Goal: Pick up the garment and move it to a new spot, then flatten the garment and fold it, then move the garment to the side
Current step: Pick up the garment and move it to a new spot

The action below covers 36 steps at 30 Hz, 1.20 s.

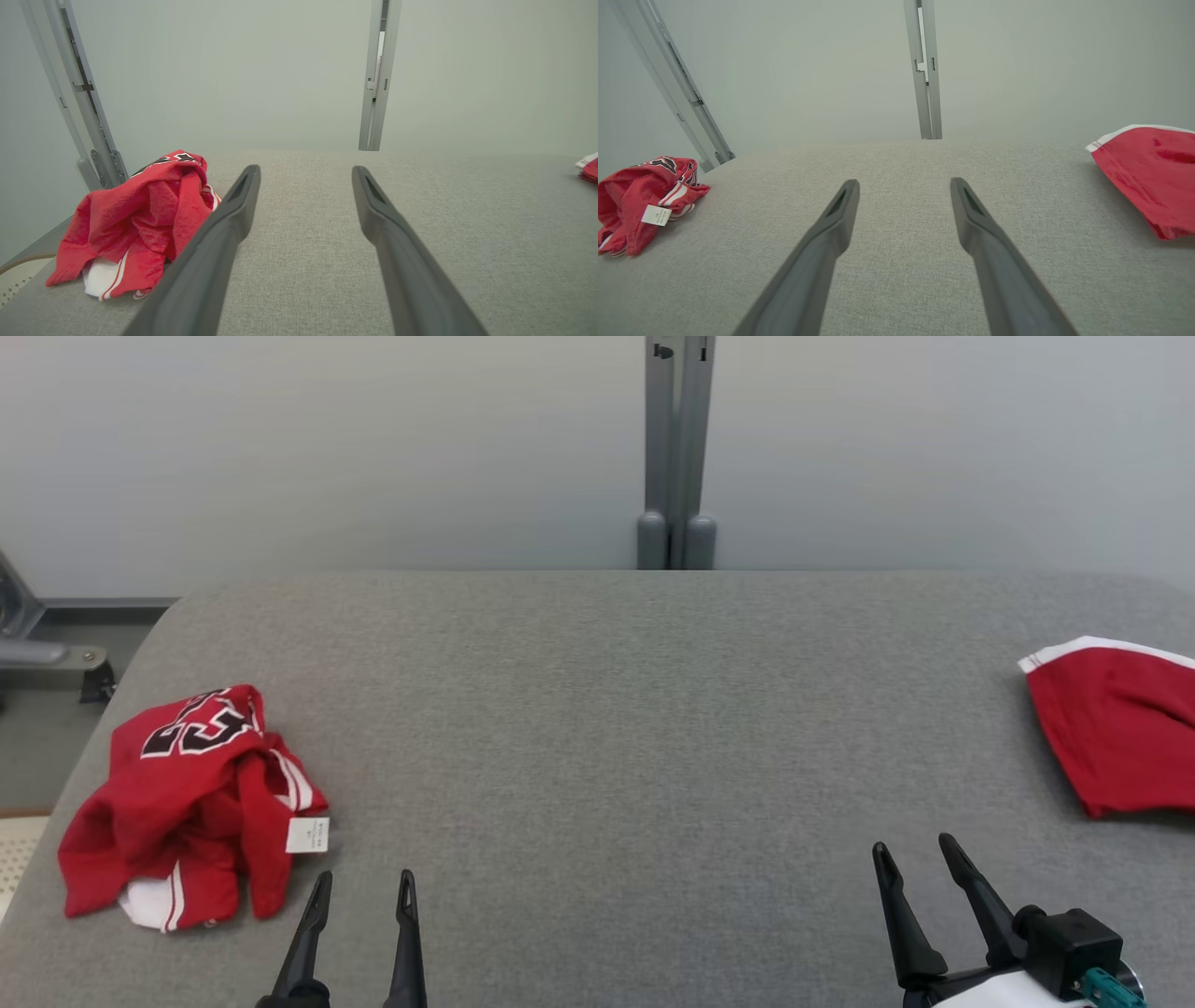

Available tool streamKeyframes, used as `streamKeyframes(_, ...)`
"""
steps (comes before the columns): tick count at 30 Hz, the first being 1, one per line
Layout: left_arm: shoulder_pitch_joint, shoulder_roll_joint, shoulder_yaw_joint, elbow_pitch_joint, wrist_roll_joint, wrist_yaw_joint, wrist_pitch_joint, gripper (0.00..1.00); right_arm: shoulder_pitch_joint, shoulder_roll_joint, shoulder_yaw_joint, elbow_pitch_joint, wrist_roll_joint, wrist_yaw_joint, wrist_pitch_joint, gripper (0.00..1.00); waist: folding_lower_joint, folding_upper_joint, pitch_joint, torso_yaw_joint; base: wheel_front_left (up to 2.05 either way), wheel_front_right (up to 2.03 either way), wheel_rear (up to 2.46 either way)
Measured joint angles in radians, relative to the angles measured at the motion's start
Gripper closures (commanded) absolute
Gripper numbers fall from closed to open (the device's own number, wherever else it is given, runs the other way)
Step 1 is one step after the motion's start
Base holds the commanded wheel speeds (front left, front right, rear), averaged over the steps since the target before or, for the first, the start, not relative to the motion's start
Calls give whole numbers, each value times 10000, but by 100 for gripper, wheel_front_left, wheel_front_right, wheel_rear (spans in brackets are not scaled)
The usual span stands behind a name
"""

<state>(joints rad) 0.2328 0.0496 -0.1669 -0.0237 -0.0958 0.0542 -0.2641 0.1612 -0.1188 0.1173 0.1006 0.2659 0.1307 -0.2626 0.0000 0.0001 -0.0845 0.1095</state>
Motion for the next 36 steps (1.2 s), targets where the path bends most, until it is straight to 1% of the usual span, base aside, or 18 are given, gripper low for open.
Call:
streamKeyframes(15,-3,0,15,-29,-6,2,0,0,-86,79,-10,0,-130,0,0,0,0,0,233,2419,0,0,0)
streamKeyframes(21,-6,0,46,-69,-8,40,0,0,-220,119,36,40,-140,0,0,0,0,0,326,3260,0,0,0)
streamKeyframes(25,-5,0,73,-104,-58,73,0,0,-245,113,73,48,-144,0,0,0,0,0,411,3651,0,0,0)
streamKeyframes(28,-6,0,54,-105,-75,82,0,0,-261,79,71,50,-144,0,0,0,0,0,514,3789,0,0,0)
streamKeyframes(32,-158,0,-46,-73,-29,27,0,0,-260,27,44,31,-167,0,0,0,0,0,673,3838,0,0,0)
streamKeyframes(36,-1021,2,-219,-96,58,-119,0,0,-403,-282,117,-59,-259,2,0,0,0,0,981,3794,0,0,0)
